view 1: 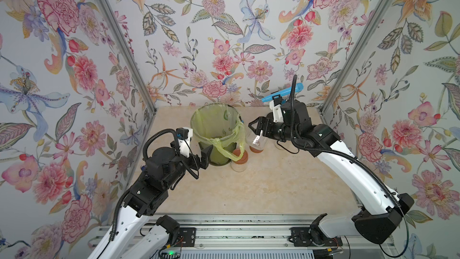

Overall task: Empty moldy rice from jars
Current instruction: Place the jar at the center of the board.

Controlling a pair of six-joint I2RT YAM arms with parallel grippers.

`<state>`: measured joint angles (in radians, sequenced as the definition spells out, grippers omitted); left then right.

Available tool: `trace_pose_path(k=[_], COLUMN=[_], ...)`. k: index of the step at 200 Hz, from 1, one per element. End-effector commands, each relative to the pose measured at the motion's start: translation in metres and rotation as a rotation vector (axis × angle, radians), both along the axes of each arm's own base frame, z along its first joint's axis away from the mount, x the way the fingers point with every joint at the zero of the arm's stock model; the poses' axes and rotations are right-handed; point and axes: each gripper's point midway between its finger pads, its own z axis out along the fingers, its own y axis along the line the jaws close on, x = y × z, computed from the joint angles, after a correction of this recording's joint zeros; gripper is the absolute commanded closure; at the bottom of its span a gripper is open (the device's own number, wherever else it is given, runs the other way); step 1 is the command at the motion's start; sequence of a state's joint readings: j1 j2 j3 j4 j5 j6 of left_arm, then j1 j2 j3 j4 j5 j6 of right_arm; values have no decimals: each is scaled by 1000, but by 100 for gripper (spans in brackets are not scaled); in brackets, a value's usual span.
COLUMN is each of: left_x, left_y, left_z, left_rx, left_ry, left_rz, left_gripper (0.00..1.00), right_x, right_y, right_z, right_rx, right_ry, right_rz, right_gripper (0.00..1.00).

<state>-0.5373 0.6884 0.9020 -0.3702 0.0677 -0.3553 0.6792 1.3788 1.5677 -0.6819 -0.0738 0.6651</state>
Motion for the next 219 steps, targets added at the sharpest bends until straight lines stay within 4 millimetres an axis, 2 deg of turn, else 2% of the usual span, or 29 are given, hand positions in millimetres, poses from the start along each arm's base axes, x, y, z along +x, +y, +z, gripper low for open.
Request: trace_pose_path(k=[1,64,124,166,194,219], left_x=[-11,-29,-42,-44,-41,-39], left_y=[2,9,9,5,5,3], left_z=[-17,-43,-64,-68,-71,-74], left_rx=[-19,-84,-153,-161,-171,-215], left_ry=[55,120,185,192,194,203], left_rz=[-7,-3,-14,-39,-28,-20], left_gripper=[0,0,0,0,0,0], right_x=[-8,-37,-55,-68,-78,-85], right_y=[-12,-17,-23,-32,-30,-30], right_z=[11,-34,-76,-125,-161,-180], right_rx=[-46,-215,-301,-364,-406,-456], right_ry=[-105,-144,-245,-275,-291,-366], right_rz=[-44,-75,-164,-236,-224,-223], right_gripper=[100,100,100,100,100,100])
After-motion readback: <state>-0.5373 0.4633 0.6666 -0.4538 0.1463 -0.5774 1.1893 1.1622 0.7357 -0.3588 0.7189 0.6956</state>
